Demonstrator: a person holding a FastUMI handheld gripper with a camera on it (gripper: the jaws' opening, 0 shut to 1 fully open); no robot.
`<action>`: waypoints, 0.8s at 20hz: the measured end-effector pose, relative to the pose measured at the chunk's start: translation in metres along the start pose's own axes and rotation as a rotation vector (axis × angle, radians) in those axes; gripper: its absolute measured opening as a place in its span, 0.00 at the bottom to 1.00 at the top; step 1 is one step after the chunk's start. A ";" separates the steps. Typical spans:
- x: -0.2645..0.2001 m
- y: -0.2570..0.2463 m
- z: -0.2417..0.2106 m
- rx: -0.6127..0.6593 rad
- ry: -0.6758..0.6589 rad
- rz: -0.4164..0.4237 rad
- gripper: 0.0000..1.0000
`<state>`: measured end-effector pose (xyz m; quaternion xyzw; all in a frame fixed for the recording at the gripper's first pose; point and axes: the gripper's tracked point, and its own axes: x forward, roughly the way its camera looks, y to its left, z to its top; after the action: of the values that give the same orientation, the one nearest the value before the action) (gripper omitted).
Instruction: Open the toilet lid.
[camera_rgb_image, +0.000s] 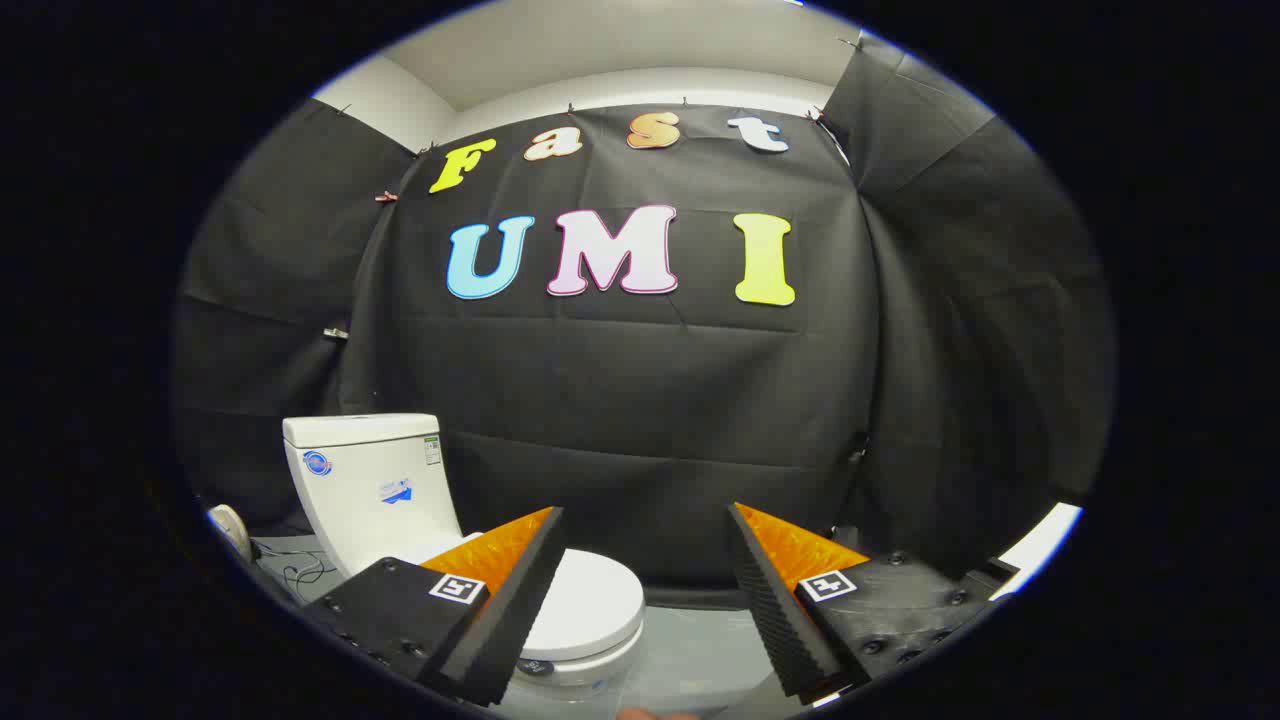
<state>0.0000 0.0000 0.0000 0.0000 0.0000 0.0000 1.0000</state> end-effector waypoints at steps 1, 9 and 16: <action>0.000 0.000 0.001 -0.001 -0.003 0.000 0.98; 0.000 0.001 0.001 -0.002 -0.010 0.006 0.98; 0.000 0.002 0.000 -0.005 -0.003 0.008 0.98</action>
<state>0.0004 0.0019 -0.0004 -0.0025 -0.0014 0.0038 1.0000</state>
